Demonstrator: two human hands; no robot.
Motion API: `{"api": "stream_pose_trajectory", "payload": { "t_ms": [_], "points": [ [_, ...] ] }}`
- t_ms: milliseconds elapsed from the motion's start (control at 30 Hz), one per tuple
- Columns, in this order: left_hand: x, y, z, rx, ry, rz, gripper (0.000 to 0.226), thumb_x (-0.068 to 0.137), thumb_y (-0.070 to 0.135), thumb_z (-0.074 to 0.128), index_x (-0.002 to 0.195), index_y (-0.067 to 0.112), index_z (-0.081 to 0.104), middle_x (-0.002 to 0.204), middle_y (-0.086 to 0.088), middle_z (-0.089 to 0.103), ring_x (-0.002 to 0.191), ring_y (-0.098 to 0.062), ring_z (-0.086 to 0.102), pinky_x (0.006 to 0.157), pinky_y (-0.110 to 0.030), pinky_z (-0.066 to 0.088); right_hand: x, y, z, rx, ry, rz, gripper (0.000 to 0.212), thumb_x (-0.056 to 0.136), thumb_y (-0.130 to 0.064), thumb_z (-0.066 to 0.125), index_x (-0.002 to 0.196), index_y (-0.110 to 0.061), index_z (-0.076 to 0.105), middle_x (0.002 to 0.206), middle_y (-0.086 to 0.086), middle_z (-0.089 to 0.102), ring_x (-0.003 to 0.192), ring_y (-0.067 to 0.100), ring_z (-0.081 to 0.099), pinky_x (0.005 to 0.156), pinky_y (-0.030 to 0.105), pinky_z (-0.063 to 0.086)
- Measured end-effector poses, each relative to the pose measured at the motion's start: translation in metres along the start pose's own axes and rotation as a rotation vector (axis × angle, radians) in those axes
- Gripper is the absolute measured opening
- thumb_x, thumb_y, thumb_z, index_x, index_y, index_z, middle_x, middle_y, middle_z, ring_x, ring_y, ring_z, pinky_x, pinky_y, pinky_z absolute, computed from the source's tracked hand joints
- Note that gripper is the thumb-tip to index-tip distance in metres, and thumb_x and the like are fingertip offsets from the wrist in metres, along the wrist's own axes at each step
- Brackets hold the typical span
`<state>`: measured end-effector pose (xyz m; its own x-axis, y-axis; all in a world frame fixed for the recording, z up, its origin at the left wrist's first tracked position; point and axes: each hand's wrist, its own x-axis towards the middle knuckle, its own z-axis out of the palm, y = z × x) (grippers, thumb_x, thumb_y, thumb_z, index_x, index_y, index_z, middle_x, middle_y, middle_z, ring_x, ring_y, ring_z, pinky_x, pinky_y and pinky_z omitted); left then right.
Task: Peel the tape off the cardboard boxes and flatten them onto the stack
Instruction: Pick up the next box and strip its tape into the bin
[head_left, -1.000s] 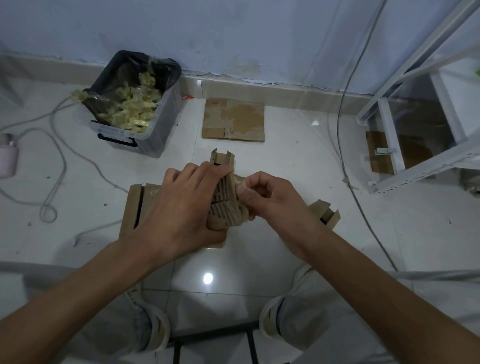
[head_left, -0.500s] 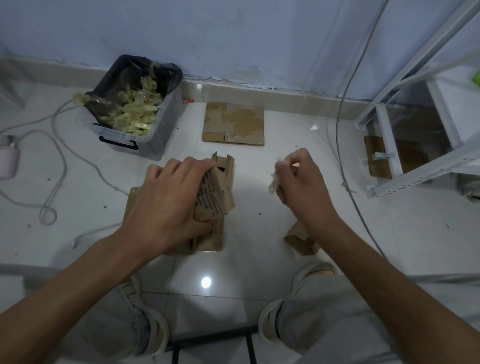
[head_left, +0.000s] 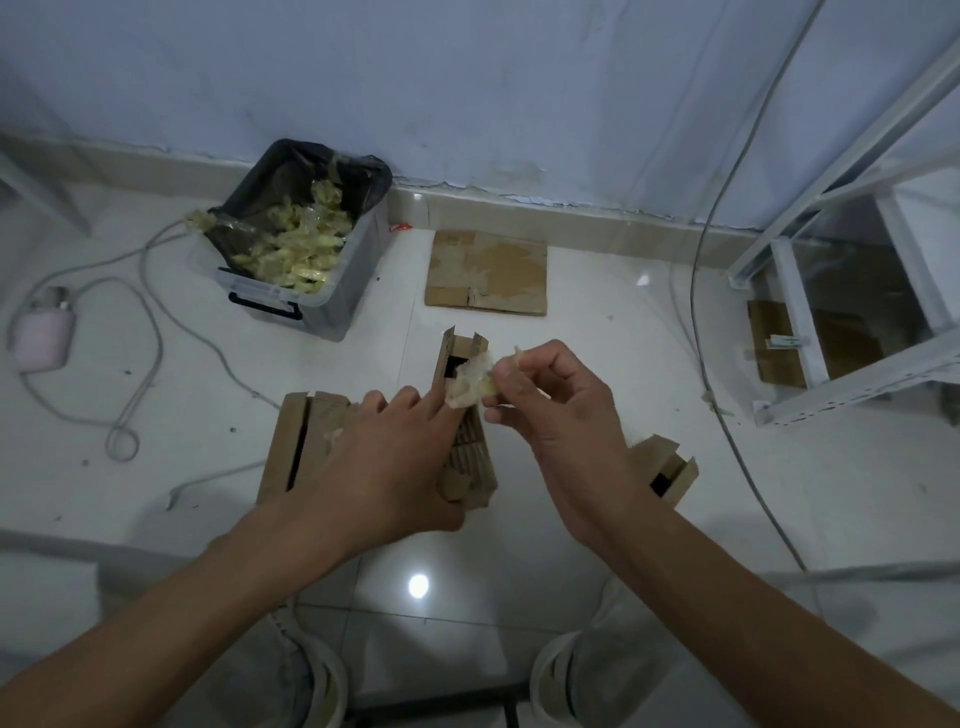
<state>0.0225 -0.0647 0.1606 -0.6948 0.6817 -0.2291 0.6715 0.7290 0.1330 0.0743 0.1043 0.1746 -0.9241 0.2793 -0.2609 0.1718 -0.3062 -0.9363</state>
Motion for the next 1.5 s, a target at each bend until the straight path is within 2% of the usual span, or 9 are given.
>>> {"api": "stream_pose_trajectory", "payload": {
  "t_ms": [233, 400, 633, 767, 967, 1133, 1233, 1333, 1500],
  "points": [
    [0.014, -0.014, -0.004, 0.036, -0.006, -0.089, 0.088, 0.079, 0.069, 0.066, 0.148, 0.028, 0.029, 0.132, 0.008, 0.047, 0.111, -0.016, 0.046, 0.096, -0.037, 0.036, 0.021, 0.010, 0.018, -0.550, -0.002, -0.279, 0.007, 0.093, -0.015, 0.078, 0.092, -0.022, 0.077, 0.090, -0.013, 0.074, 0.087, 0.009, 0.071, 0.076, 0.017, 0.055],
    [0.027, -0.034, 0.001, 0.194, -0.037, -0.146, 0.107, 0.088, 0.061, 0.059, 0.162, 0.013, -0.002, 0.129, 0.003, 0.046, 0.113, -0.023, 0.048, 0.095, -0.040, 0.035, 0.046, 0.024, 0.036, -1.208, -0.123, -0.607, 0.016, 0.105, -0.020, 0.062, 0.110, -0.016, 0.076, 0.096, -0.001, 0.061, 0.075, 0.012, 0.058, 0.069, 0.024, 0.055],
    [0.040, -0.066, 0.000, 0.225, -0.096, -0.190, 0.079, 0.095, 0.055, 0.056, 0.156, 0.017, 0.024, 0.133, 0.000, 0.049, 0.116, -0.024, 0.047, 0.097, -0.041, 0.034, 0.089, 0.022, 0.059, -0.874, -0.374, -0.193, 0.041, 0.109, -0.031, 0.052, 0.150, -0.032, 0.056, 0.101, -0.011, 0.052, 0.093, -0.002, 0.055, 0.085, 0.010, 0.046],
    [0.038, -0.077, -0.005, 0.248, -0.081, -0.190, 0.079, 0.090, 0.049, 0.063, 0.151, 0.017, 0.023, 0.128, -0.002, 0.047, 0.115, -0.026, 0.046, 0.096, -0.042, 0.034, 0.104, 0.027, 0.062, -0.629, -0.428, 0.014, 0.051, 0.100, -0.031, 0.070, 0.149, -0.036, 0.057, 0.127, -0.013, 0.070, 0.116, 0.003, 0.066, 0.104, 0.036, 0.057],
    [0.048, -0.100, -0.015, 0.088, -0.073, -0.277, 0.082, 0.088, 0.053, 0.061, 0.154, 0.018, 0.027, 0.135, 0.000, 0.051, 0.119, -0.026, 0.049, 0.102, -0.042, 0.034, 0.115, 0.039, 0.102, -1.001, -0.256, -0.428, 0.017, 0.108, -0.034, 0.054, 0.110, -0.025, 0.069, 0.090, -0.015, 0.066, 0.084, 0.003, 0.063, 0.078, 0.015, 0.048],
    [0.049, -0.112, -0.025, 0.019, -0.167, -0.332, 0.070, 0.088, 0.058, 0.062, 0.143, 0.020, 0.041, 0.135, -0.001, 0.051, 0.123, -0.025, 0.047, 0.108, -0.043, 0.029, 0.137, 0.034, 0.129, -1.216, -0.406, -0.381, 0.044, 0.106, -0.060, 0.022, 0.099, -0.023, 0.045, 0.075, -0.007, 0.060, 0.066, 0.013, 0.062, 0.063, 0.037, 0.052],
    [0.045, -0.131, -0.025, -0.013, -0.170, -0.375, 0.094, 0.087, 0.060, 0.064, 0.157, 0.014, 0.023, 0.144, -0.002, 0.049, 0.129, -0.027, 0.046, 0.111, -0.044, 0.028, 0.147, 0.039, 0.139, -1.162, -0.489, -0.401, 0.042, 0.106, -0.061, 0.021, 0.083, -0.034, 0.041, 0.067, -0.008, 0.053, 0.062, 0.013, 0.057, 0.063, 0.041, 0.050],
    [0.040, -0.159, -0.029, 0.001, -0.120, -0.465, 0.123, 0.082, 0.061, 0.069, 0.162, 0.010, -0.010, 0.151, -0.003, 0.045, 0.134, -0.031, 0.045, 0.112, -0.046, 0.028, 0.173, 0.053, 0.156, -0.988, -0.463, -0.116, 0.050, 0.109, -0.052, 0.032, 0.063, -0.039, 0.045, 0.062, -0.011, 0.049, 0.059, 0.007, 0.050, 0.065, 0.034, 0.044],
    [0.024, -0.205, -0.020, 0.069, -0.079, -0.602, 0.118, 0.085, 0.046, 0.070, 0.162, 0.006, -0.009, 0.144, -0.005, 0.051, 0.130, -0.030, 0.049, 0.110, -0.044, 0.030, 0.250, 0.071, 0.187, -0.420, -0.271, 0.498, 0.035, 0.099, -0.035, 0.029, 0.076, -0.018, 0.049, 0.062, -0.002, 0.043, 0.051, 0.014, 0.041, 0.049, 0.024, 0.032]
  ]
}}
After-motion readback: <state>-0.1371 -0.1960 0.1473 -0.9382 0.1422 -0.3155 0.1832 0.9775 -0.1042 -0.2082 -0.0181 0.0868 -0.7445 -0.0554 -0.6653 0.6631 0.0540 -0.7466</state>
